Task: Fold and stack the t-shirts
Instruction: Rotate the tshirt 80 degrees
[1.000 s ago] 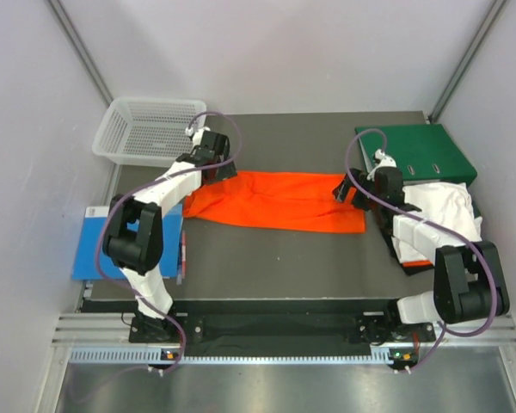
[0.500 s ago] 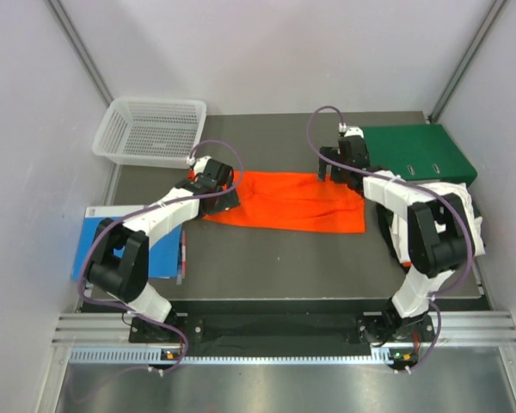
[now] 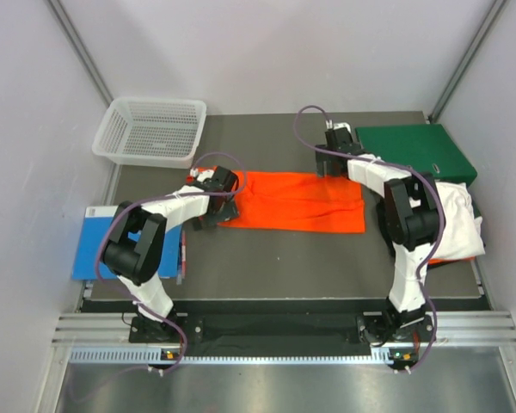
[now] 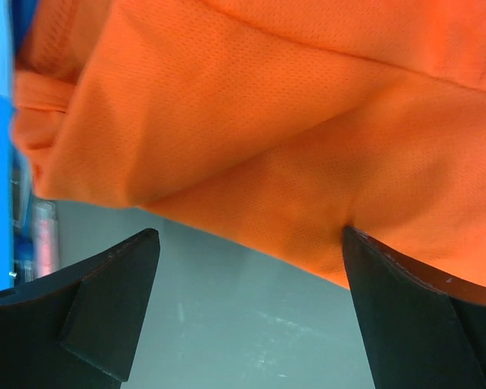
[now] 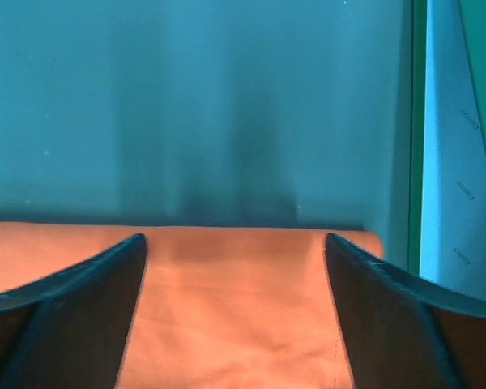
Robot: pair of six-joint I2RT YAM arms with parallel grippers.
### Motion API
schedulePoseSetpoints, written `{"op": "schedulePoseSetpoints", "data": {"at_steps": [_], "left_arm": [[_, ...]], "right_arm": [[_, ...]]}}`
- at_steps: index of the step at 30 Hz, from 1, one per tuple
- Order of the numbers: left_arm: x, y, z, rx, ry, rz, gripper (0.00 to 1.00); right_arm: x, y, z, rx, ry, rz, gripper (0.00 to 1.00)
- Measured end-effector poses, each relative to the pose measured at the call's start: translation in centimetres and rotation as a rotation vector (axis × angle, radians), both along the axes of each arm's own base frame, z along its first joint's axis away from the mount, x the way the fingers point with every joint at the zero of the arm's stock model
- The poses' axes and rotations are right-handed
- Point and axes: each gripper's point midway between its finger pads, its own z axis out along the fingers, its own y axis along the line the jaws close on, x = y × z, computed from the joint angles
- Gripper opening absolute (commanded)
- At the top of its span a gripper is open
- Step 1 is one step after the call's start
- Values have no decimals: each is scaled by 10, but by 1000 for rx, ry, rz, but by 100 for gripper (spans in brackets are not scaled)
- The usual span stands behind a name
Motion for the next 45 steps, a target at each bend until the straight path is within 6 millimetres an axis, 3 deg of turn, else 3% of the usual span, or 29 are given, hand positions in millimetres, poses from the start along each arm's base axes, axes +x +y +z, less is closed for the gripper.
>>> {"op": "schedulePoseSetpoints", "data": {"at_steps": [1,3,5,9,12,18,28,38,45], "left_arm": [[-1,1,-5,7,16,1,99],[2,-1,-4,5,14,7,99],[6,-2,-6,8,17,10,99],[10,-3,-5,21,27,11,99],[14,-4,-4,30,38,9,99],[27,-7,-3,53,47,-1,99],[64,-19,-1,90,34,-39,99],[132,-32,4,126,-13,-78,99],[189,-29,7,124,-61,-90,99]], "right_arm": [[0,-1,-2,-8,5,0,65],[-2,-3,-8,-23,20,-1,54],[-5,-6,-14,-36,44,-9,52],[-7,-9,-21,-57,75,-16,19],[-8,-11,-21,-69,95,-26,8],[-20,-18,-22,-97,146,-58,1],[-50,-29,-29,-143,218,-91,0],[-105,-32,-31,-198,331,-67,0],[-144,-12,-33,-201,368,0,0]]}}
